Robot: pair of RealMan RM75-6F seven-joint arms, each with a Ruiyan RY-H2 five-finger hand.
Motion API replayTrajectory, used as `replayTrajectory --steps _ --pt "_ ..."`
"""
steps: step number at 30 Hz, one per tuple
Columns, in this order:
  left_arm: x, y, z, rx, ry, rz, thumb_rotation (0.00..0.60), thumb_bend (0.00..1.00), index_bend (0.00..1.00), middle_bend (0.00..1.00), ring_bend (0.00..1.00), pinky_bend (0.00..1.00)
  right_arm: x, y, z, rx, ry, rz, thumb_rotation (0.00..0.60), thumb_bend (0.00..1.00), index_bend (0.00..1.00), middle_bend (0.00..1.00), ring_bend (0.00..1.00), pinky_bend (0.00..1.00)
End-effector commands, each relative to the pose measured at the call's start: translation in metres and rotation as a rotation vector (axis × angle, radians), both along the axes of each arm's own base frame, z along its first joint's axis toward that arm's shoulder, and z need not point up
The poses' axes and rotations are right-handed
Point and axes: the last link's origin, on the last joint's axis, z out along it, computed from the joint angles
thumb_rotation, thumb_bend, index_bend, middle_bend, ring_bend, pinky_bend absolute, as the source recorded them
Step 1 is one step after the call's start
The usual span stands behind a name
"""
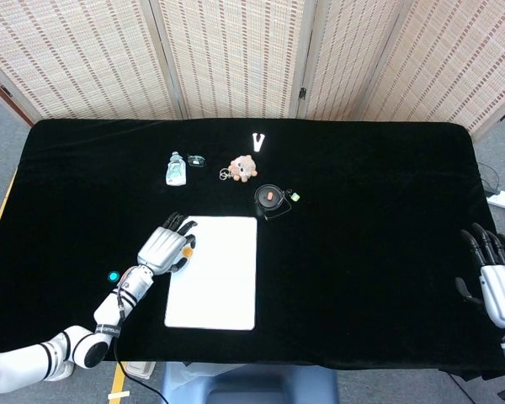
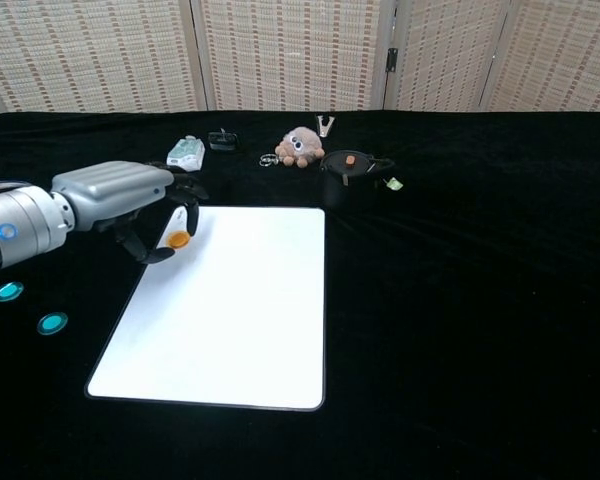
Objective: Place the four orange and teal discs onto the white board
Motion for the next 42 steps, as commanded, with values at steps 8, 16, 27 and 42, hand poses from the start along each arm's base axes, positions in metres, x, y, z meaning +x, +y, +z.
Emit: replayTrajectory --steps 8,16,27,42 --pt "-0.013 -0.012 0.017 0.029 -0.003 0.037 0.6 0.44 0.33 0.15 0.04 0.0 0.0 0.002 0.002 -0.008 -0.001 0.006 0.6 0.43 0.0 0.0 0.0 0.0" --pt "-0.056 -0.045 0.054 0.084 -0.027 0.069 0.6 0.44 0.44 0.15 0.04 0.0 0.005 0.0 0.0 -0.001 -0.002 0.03 0.6 0.43 0.0 0.0 0.01 0.0" --pt "-0.1 -0.094 0.082 0.105 0.004 0.082 0.6 0.44 0.46 0.15 0.05 0.0 0.012 -0.003 -0.003 0.013 -0.001 0.055 0.6 0.43 0.0 0.0 0.01 0.0" --pt "-0.137 -0.14 0.075 0.059 0.008 0.174 0.6 0.44 0.45 0.15 0.05 0.0 0.019 0.0 -0.003 0.014 0.004 0.072 0.6 0.43 0.0 0.0 0.0 0.0"
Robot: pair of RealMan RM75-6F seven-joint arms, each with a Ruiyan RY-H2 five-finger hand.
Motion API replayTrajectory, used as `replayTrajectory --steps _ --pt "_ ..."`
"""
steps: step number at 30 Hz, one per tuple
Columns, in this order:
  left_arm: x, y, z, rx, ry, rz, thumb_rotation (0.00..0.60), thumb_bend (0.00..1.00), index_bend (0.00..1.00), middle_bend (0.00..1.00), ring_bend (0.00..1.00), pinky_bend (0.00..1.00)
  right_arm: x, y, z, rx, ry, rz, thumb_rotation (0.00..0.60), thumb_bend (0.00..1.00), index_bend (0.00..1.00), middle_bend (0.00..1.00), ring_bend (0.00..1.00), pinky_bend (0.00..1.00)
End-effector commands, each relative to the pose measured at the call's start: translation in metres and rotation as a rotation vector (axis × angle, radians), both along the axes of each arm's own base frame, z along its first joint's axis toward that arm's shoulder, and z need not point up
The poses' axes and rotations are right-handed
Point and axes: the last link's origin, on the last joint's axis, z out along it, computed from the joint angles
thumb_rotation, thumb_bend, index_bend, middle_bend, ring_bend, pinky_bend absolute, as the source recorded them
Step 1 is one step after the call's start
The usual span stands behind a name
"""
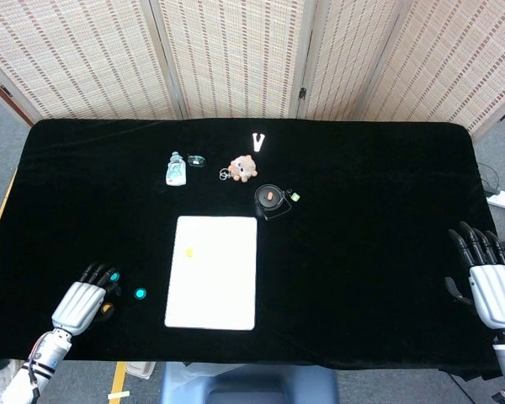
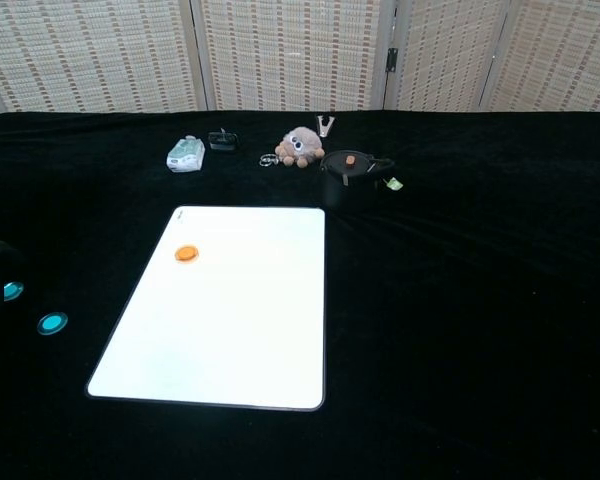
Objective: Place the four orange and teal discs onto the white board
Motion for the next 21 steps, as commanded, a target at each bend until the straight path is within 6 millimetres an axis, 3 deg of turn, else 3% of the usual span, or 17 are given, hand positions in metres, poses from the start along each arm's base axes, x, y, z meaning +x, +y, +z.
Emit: replayTrajectory --steps 1,21 --pt "-0.003 -0.005 -0.003 -0.009 -0.001 0.008 0.6 0.44 0.45 0.15 0.05 0.0 0.001 0.0 0.0 0.002 0.0 0.002 0.6 0.43 0.0 0.0 0.0 0.0" --pt "-0.015 -0.015 -0.007 -0.011 0.024 0.045 0.6 0.44 0.41 0.15 0.04 0.0 0.002 0.0 -0.002 0.006 0.001 0.007 0.6 0.43 0.0 0.0 0.0 0.0"
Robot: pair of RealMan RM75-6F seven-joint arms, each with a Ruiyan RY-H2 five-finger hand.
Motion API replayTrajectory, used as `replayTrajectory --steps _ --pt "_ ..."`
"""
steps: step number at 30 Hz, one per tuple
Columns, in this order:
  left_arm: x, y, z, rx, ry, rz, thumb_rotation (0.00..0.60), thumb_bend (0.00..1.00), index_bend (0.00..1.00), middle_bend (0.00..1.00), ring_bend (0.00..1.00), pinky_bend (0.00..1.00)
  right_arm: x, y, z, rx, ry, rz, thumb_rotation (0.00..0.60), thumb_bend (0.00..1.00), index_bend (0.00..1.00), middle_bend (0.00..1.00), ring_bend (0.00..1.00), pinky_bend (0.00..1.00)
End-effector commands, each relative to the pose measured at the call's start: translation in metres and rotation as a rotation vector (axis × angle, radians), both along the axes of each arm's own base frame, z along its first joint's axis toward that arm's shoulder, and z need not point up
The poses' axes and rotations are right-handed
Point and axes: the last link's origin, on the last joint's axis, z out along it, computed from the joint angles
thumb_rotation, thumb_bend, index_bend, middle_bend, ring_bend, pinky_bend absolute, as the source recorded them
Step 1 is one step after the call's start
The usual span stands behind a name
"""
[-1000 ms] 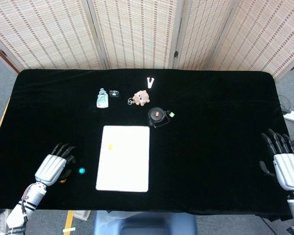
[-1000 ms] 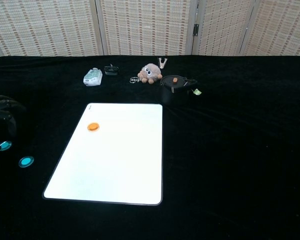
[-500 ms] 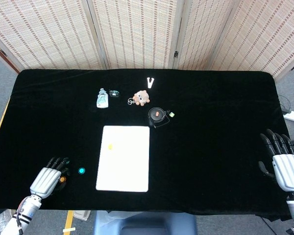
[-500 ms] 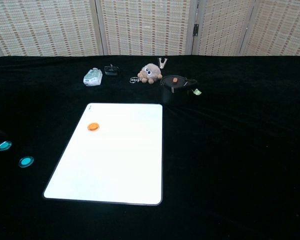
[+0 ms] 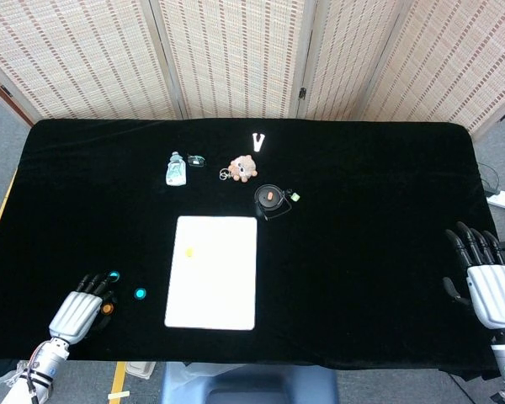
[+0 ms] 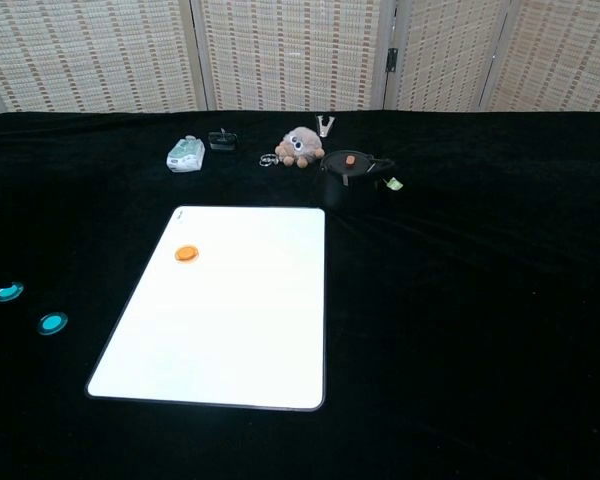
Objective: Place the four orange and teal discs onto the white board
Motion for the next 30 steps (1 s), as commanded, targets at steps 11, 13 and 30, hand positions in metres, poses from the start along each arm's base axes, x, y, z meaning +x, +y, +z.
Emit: replayTrajectory --steps 11,13,30 --pt "-0.005 0.002 -0.005 -0.002 0.004 0.015 0.6 0.44 0.42 0.15 0.04 0.0 0.0 0.002 0.0 -0.002 0.001 -0.003 0.6 0.43 0.0 0.0 0.0 0.0" --pt "-0.005 0.002 -0.005 -0.005 0.006 0.018 0.6 0.44 0.42 0.15 0.04 0.0 0.0 0.002 0.0 -0.002 0.001 -0.004 0.6 0.43 0.0 0.0 0.0 0.0" --pt "-0.013 0.007 -0.003 0.012 0.016 0.03 0.6 0.44 0.47 0.15 0.05 0.0 0.001 0.003 0.0 -0.002 0.003 -0.004 0.6 0.43 0.0 0.0 0.0 0.0"
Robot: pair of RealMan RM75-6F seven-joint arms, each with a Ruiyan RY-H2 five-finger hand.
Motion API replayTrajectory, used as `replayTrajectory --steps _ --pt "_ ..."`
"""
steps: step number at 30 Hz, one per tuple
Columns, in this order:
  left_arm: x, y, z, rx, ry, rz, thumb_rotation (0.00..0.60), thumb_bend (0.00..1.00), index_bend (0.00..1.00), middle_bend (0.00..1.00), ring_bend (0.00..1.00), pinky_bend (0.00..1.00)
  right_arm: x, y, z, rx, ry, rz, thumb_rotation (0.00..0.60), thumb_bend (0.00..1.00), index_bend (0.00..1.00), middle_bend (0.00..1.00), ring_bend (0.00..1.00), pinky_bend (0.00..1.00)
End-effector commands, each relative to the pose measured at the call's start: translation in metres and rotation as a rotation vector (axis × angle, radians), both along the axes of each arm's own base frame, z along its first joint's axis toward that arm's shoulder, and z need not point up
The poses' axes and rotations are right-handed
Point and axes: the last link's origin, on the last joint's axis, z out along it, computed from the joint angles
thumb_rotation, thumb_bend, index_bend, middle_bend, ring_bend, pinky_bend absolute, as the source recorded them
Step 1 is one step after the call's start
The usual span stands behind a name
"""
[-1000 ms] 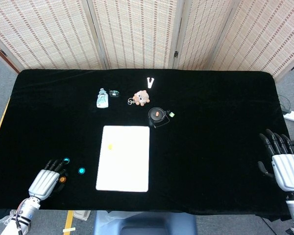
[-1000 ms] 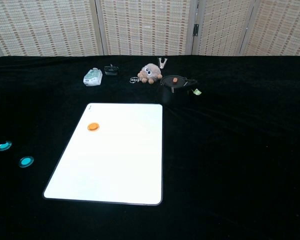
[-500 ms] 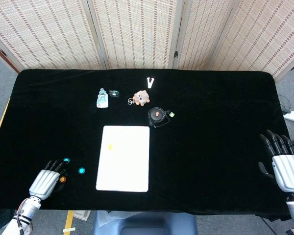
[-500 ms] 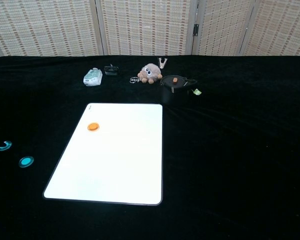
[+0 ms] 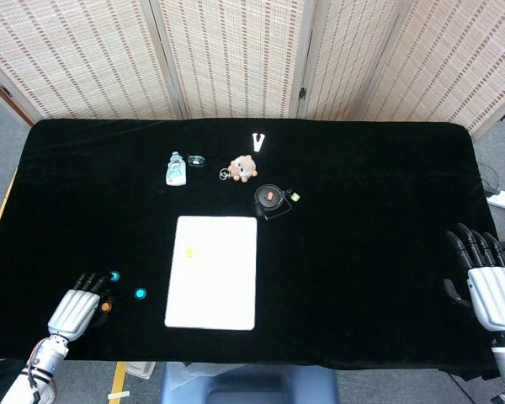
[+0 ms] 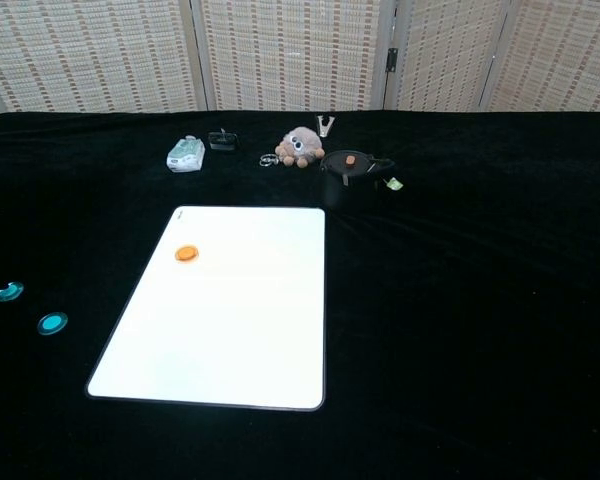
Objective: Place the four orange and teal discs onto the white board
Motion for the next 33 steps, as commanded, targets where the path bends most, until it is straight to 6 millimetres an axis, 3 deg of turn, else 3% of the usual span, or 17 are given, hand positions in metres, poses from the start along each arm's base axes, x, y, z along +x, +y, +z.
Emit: replayTrajectory --steps 1,7,13,22,33 --pt "-0.001 0.002 0.0 0.003 -0.003 0.004 0.6 0.44 0.48 0.15 0.05 0.0 0.0 0.0 0.0 0.001 0.0 0.001 0.6 0.43 0.0 0.0 0.0 0.0" --pt "0.001 0.007 0.003 0.01 -0.013 -0.011 0.6 0.44 0.52 0.17 0.06 0.0 0.002 0.0 -0.001 0.0 0.001 0.004 0.6 0.43 0.0 0.0 0.0 0.0" --pt "0.016 0.02 0.013 0.024 -0.027 -0.056 0.6 0.44 0.52 0.17 0.06 0.0 0.001 0.001 -0.001 -0.003 0.0 0.001 0.6 0.43 0.0 0.0 0.0 0.0" --pt "0.075 0.057 0.01 -0.008 -0.098 -0.18 0.6 0.44 0.51 0.17 0.06 0.0 -0.001 0.0 0.001 -0.008 -0.001 0.003 0.6 0.43 0.0 0.0 0.0 0.0" --pt "0.144 0.1 -0.025 -0.084 -0.105 -0.285 0.6 0.44 0.51 0.17 0.06 0.0 -0.006 0.003 0.004 -0.016 -0.001 -0.015 0.6 0.43 0.0 0.0 0.0 0.0"
